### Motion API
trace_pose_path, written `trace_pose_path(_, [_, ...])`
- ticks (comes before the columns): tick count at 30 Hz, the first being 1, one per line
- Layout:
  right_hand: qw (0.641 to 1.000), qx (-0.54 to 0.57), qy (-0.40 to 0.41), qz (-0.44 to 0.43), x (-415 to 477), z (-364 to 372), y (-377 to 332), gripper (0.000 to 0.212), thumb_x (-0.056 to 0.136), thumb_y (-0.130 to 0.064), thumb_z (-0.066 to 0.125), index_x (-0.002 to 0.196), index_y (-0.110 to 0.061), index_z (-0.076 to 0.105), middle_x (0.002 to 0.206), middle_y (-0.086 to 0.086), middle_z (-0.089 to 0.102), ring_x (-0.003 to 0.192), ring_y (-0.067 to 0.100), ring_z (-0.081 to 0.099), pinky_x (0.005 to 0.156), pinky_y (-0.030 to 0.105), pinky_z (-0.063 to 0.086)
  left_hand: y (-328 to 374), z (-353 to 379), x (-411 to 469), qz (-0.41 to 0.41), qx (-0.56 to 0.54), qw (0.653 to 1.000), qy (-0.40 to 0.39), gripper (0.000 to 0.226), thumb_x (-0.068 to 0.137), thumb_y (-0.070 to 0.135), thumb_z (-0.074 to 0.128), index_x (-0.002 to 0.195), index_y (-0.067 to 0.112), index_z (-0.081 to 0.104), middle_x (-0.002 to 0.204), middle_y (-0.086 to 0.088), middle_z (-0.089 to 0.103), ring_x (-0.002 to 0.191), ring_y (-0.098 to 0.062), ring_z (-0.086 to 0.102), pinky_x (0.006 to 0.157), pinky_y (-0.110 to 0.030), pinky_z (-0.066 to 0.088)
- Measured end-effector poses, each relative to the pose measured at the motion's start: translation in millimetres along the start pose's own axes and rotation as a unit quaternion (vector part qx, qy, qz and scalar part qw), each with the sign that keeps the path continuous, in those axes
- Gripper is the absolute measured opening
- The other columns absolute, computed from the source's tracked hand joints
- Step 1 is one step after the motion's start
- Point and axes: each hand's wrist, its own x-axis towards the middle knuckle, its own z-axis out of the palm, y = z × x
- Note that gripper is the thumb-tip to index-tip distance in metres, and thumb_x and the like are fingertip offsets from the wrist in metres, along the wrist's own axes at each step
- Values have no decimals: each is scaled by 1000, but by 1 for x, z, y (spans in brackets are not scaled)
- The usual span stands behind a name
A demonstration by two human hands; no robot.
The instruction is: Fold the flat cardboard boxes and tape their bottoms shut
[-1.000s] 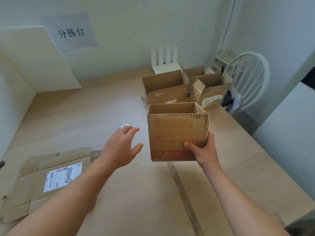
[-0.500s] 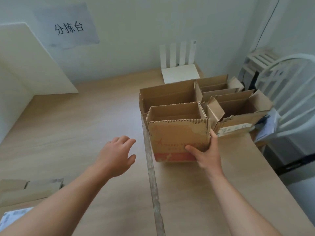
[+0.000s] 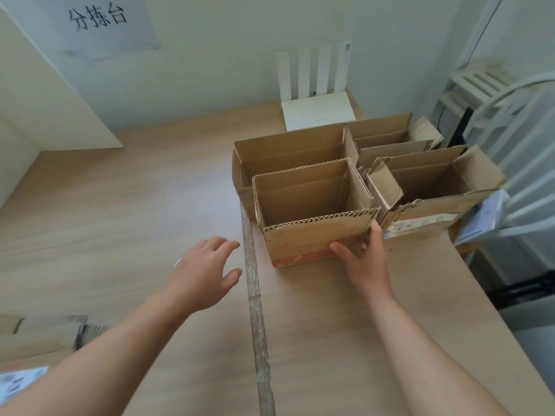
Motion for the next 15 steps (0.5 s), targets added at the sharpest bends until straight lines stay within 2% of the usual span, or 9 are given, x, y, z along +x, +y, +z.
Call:
trace_pose_path(2, [1000,-12,10,4,-2,-2,-1,86,71,-36,85,143,-35,38,138,-10,56,130,11,51,109,47,43,2,-2,-4,-7,-9,1000,0,53,93,44,57,142,25,47,137,6,50,125,-20,46,98,-40,45])
trace_pose_path(4, [999,-33,26,13,-8,-5,-5,85,70,-46,82,143,-37,38,140,-8,54,132,12,50,109,46,43,4,-4,-10,-18,-20,1000,0,53,94,45,56,142,26,46,138,6,49,127,-19,44,100,-41,44])
trace_pose_path(9, [993,-91,64,35,-49,-11,-17,76,82,-36,80,147,-21,43,141,2,49,130,20,49,110,43,40,3,-13,-32,-33,-36,999,-7,55,95,46,54,145,27,42,141,5,47,130,-19,42,104,-39,41])
trace_pose_path(12, [984,-123,89,89,-64,-19,-25,88,83,-44,76,153,-16,32,147,11,43,135,28,44,111,43,37,5,-21,-51,-37,-51,998,1,55,95,45,53,146,26,42,142,4,47,130,-19,44,103,-36,42])
trace_pose_path(15, [976,-155,79,130,-76,-26,-42,82,85,-46,73,150,-10,37,144,15,45,133,33,44,109,40,35,3,-26,-75,-36,-64,997,17,55,95,46,53,145,27,42,142,5,46,130,-19,43,102,-35,42])
